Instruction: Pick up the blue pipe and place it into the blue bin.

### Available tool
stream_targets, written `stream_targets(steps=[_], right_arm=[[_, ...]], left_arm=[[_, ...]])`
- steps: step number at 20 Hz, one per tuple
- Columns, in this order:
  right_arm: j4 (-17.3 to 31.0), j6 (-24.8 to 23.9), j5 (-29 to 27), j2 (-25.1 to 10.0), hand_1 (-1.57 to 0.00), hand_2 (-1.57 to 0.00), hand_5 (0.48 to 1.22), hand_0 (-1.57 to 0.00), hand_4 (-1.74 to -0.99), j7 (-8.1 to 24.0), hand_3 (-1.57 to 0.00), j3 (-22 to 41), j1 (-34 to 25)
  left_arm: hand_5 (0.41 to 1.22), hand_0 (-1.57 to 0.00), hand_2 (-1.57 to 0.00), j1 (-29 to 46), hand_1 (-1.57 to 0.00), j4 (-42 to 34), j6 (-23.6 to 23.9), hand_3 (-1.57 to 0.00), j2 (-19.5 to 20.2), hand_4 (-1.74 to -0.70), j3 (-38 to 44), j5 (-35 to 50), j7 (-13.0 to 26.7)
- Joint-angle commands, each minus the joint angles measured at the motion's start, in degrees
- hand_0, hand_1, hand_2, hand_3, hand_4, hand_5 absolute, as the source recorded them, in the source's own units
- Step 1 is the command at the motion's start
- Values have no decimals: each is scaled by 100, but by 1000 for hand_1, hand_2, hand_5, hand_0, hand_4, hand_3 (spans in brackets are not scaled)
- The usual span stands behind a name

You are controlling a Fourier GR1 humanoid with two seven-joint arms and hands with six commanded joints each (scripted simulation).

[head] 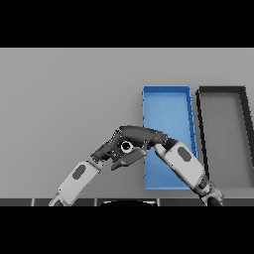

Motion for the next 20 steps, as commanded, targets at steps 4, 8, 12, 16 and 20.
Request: stream_targets(steps=[4,8,12,16,20], right_arm=[[-45,-157,-452,-3,-1533,-1533,1171,-1532,-1475,198,-1523,-9,47],[-137,-318,-414,-126,-1555,-1555,1201,-1555,-1484,189,-1552,59,12],[-120,-507,-371,-133,-1565,-1565,1213,-1565,-1488,210,-1563,89,-82],[-113,-530,-361,-157,-1568,-1568,1218,-1568,-1488,219,-1568,132,-40],[-58,-566,-255,-143,-1570,-1570,1220,-1570,-1488,145,-1570,125,-48]], left_arm=[[1221,-1571,-1571,-85,-1569,-4,-111,-1442,17,-1724,52,45,46],[1221,-836,-760,-49,-793,-94,-255,-770,144,-1320,51,-309,61],[1063,-342,-311,-95,-324,-42,-383,-315,69,-1003,65,-914,-135],[781,-139,-127,-101,-132,29,-381,-128,37,-876,161,-899,-34],[654,-57,-51,18,-54,64,-337,-52,-42,-884,306,-653,306]])
